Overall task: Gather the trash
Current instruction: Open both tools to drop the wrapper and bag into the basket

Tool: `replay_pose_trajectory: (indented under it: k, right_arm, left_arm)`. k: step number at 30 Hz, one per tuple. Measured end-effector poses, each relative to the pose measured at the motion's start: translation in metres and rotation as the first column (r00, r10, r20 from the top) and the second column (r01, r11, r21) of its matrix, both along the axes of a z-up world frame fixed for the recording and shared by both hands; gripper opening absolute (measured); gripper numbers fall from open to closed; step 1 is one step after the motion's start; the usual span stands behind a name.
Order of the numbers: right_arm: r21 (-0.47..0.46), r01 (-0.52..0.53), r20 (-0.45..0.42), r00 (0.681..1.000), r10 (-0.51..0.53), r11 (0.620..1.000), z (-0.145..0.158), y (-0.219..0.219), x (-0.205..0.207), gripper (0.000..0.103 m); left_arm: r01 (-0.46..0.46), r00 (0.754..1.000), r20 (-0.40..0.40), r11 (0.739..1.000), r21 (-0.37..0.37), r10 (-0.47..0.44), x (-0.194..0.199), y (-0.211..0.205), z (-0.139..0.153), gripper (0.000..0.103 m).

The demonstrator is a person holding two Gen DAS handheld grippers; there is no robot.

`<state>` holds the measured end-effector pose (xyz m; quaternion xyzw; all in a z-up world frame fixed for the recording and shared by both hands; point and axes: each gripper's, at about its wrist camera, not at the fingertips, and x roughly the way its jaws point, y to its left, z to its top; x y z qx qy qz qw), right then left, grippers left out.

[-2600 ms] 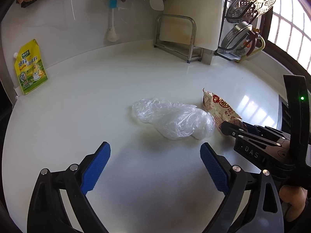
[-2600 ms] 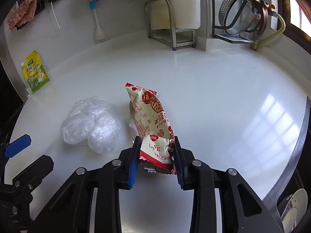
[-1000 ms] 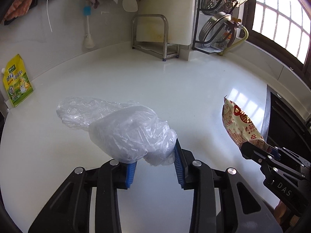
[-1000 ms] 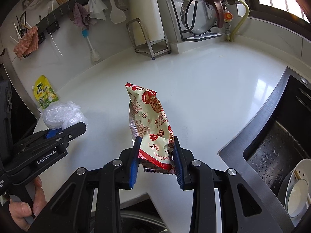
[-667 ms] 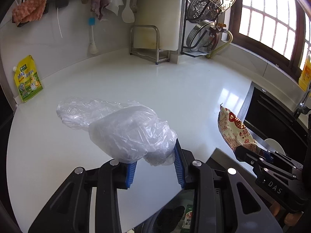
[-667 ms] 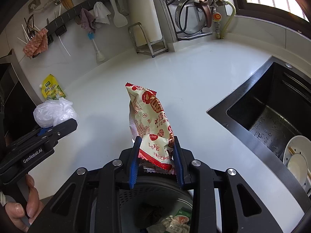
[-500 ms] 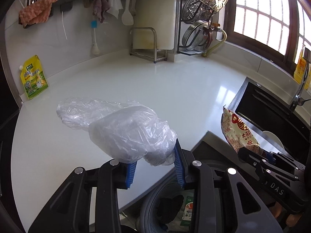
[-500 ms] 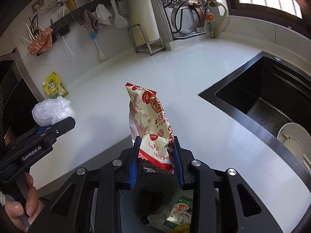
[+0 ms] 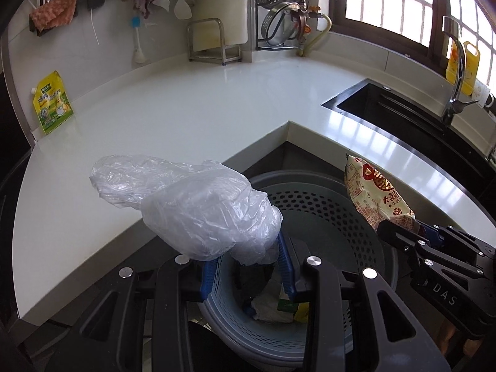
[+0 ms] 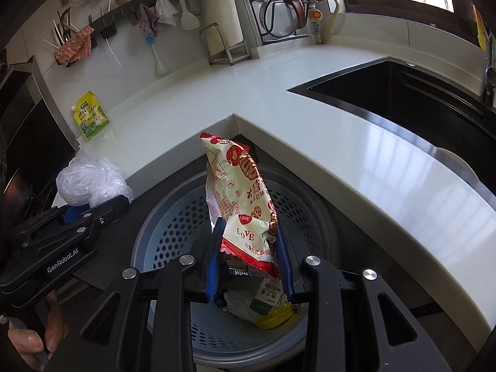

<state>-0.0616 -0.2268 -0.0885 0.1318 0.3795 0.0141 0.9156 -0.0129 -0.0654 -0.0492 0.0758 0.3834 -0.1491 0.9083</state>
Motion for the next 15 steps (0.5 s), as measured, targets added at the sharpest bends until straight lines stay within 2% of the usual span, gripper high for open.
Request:
replay_pose_trajectory:
  k: [9,15]
  right_arm:
    - [0.008,-0.014,-0.017,1.0,0.014,1.0,-0.007,-0.003,-0.017,0.031]
    - [0.014,-0.023,-0.022,0.999,0.024,1.0,-0.009,-0.005,-0.02,0.031]
  left_arm:
    - [0.001,0.999,-0.054,1.0,-0.003,-0.001,-0.018,-0.009,-0.021,0.034]
    - [-0.023,0.998,-0.063,1.0,-0.014,0.022,-0.019,-0.007,-0.022,0.037]
